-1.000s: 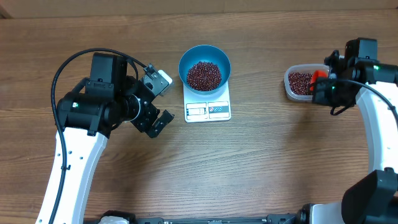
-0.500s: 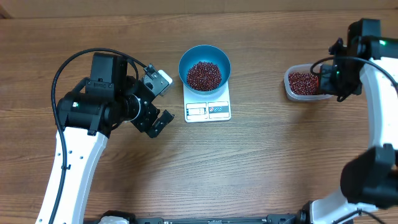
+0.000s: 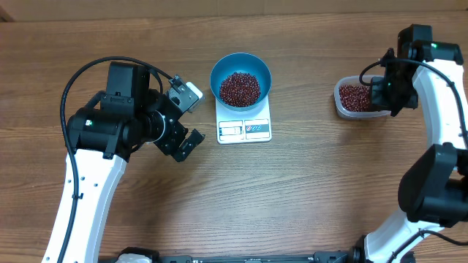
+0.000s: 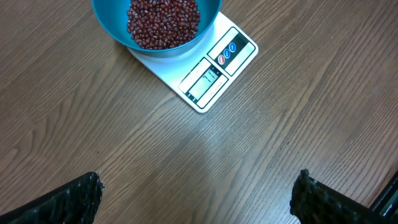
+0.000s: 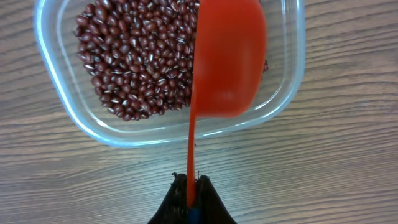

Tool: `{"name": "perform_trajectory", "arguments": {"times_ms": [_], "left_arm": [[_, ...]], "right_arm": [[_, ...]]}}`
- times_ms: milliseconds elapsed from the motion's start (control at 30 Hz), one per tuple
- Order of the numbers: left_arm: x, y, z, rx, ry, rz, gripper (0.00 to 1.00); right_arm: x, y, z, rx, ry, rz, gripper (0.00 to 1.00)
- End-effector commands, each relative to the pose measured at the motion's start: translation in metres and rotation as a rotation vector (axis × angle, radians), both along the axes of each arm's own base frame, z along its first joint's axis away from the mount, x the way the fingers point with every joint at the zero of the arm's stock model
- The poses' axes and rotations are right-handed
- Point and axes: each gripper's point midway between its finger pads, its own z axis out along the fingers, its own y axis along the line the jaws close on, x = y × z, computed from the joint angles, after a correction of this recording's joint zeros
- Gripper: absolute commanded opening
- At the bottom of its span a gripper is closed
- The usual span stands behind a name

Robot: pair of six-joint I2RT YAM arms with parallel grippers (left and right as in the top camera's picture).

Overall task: Scoop item into bowl and weigh 150g on scale
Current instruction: 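Lower the red scoop into the beans in the tub with the right gripper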

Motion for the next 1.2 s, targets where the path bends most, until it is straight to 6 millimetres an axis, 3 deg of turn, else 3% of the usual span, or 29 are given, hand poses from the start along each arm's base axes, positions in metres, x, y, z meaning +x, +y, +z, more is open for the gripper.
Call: {"name": "perform_trajectory", "arguments": {"times_ms": [0, 300, 867, 1167], "left_arm": [[0.002, -0.003, 0.004, -0.005, -0.015, -0.026, 1.00], [0.002, -0.003, 0.004, -0.005, -0.016, -0.026, 1.00], [0.002, -0.003, 0.004, -0.005, -0.016, -0.026, 1.00], [0.002, -0.003, 0.004, -0.005, -0.015, -0.026, 1.00]], "right_arm": [[0.002, -0.009, -0.013, -0.041, 0.039, 0.004, 0.04], [-0.001, -0.010, -0.032, -0.041, 0.098, 0.002, 0.04], [-0.001, 0.045, -0.031, 0.279, 0.079, 0.111, 0.04], [0.005, 0.053, -0.039, 0.331, 0.069, 0.114, 0.04]]}}
